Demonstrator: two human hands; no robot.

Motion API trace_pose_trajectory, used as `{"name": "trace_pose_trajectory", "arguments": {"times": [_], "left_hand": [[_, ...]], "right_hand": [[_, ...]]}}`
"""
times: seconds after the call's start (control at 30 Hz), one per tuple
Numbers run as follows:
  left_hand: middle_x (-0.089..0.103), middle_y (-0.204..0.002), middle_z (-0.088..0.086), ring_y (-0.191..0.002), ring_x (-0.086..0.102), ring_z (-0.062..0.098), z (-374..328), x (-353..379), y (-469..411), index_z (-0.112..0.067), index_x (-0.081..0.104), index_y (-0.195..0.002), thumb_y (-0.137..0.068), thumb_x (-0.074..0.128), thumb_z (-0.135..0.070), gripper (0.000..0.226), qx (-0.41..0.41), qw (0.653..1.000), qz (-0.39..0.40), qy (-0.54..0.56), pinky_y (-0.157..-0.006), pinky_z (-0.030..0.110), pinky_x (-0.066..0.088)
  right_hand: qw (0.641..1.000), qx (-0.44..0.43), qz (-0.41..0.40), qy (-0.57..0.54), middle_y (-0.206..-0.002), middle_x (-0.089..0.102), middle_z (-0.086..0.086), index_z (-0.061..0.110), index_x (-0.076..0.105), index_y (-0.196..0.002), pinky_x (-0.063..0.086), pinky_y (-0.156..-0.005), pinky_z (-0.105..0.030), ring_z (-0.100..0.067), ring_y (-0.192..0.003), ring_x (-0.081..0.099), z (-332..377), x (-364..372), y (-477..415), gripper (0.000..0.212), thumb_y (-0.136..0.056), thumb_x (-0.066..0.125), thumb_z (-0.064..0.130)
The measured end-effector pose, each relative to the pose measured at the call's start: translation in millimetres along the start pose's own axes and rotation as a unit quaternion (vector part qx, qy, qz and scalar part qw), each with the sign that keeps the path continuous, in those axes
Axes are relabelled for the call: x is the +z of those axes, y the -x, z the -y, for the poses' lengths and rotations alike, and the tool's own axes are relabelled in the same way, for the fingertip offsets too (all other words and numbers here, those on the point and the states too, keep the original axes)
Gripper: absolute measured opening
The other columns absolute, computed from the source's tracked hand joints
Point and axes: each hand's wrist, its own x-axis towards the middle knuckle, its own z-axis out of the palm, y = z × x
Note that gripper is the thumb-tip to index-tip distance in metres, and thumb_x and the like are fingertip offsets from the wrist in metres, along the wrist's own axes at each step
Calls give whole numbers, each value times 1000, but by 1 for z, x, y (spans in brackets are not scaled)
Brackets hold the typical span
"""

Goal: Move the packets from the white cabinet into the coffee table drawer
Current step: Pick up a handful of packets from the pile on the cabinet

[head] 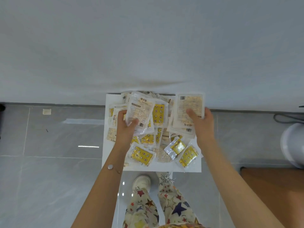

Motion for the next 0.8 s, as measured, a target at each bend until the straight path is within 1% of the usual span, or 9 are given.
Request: {"name": "trace_pose_trajectory", "arguments": {"times": [0.1,0.2,0.3,0.37,0.4,0.5,0.6,0.73,0.8], "left_hand": [[67,-112,1,-98,68,20,-30,-17,38,-28,46,-115,-89,61,-5,38,6,999,-20,30,-83,37,56],[68,-109,2,-94,69,22,-65,-45,88,-22,45,-121,-87,64,-7,42,28,997,-48,53,-81,42,58],[68,-106,0,-93,70,20,-96,-79,147,-29,47,-113,-87,66,-8,39,65,992,-81,76,-79,39,57],[67,-107,-1,-95,69,20,-111,-104,188,-33,47,-110,-87,67,-9,38,79,986,-118,91,-80,37,56],[66,-108,0,-96,68,20,-115,-117,207,-31,47,-111,-87,67,-9,38,82,982,-138,103,-81,37,56],[65,-112,4,-99,68,22,-114,-153,260,-21,45,-118,-87,67,-10,40,78,966,-193,151,-83,39,56],[65,-113,5,-101,67,24,-103,-191,308,-22,44,-117,-88,67,-10,39,76,947,-240,198,-83,40,55],[64,-111,2,-98,68,22,-81,-245,357,-20,44,-117,-88,66,-8,39,102,914,-312,239,-79,36,57],[65,-110,0,-97,68,19,-69,-276,375,-20,44,-116,-88,65,-7,38,108,894,-346,265,-77,33,57]], "right_hand": [[998,7,66,16,-95,68,10,22,60,-106,51,-57,-14,-5,-83,67,32,7,30,19,-88,67,22],[989,1,142,45,-95,69,10,28,61,-100,53,-61,-17,-4,-81,69,68,11,72,20,-87,67,15],[973,-16,216,83,-99,70,8,30,63,-103,55,-68,-21,-8,-88,69,107,14,121,25,-86,69,13],[959,-32,260,108,-98,71,10,31,64,-101,56,-71,-21,-6,-86,69,129,17,159,25,-84,70,14],[952,-37,279,117,-98,71,11,30,65,-101,57,-70,-19,-4,-85,69,137,20,177,24,-84,71,15],[935,-46,322,141,-100,72,8,28,66,-103,54,-66,-17,-6,-86,70,150,35,226,23,-84,71,16],[920,-69,352,158,-100,71,7,25,65,-106,54,-68,-19,-8,-88,69,154,63,277,24,-85,71,15],[884,-97,418,188,-98,70,7,22,64,-106,52,-60,-14,-2,-81,68,152,118,344,22,-86,69,13],[859,-113,453,211,-101,71,4,21,64,-106,55,-65,-20,-7,-85,69,146,151,373,21,-87,69,15]]}}
